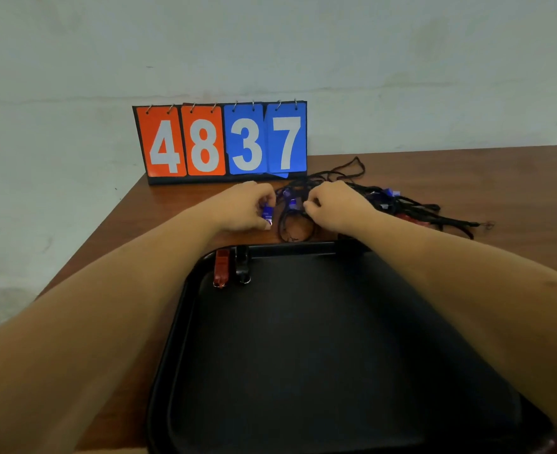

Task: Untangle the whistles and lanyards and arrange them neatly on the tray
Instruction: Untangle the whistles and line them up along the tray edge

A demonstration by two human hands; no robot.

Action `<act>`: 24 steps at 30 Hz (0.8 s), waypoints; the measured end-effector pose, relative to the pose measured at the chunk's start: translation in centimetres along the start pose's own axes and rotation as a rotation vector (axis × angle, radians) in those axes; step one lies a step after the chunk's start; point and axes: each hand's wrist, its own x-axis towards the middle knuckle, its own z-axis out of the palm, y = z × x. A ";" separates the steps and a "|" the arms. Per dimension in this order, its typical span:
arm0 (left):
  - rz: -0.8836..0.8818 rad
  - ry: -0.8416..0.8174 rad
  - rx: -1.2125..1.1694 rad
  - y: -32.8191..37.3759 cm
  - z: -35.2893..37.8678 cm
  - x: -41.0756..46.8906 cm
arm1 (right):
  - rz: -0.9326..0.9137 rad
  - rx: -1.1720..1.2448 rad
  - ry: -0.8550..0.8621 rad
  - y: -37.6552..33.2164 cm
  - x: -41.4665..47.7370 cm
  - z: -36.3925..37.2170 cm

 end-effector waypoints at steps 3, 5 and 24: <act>-0.075 -0.043 -0.070 -1.0 -0.3 -0.6 | 0.083 -0.056 0.039 0.6 -0.3 -0.5; -0.121 -0.054 -0.102 -1.7 -0.5 -1.0 | 0.143 -0.046 0.087 0.7 -0.2 -0.9; -0.329 0.198 -1.096 -0.3 -2.3 -2.7 | 0.139 0.254 0.042 -1.6 -0.1 -2.9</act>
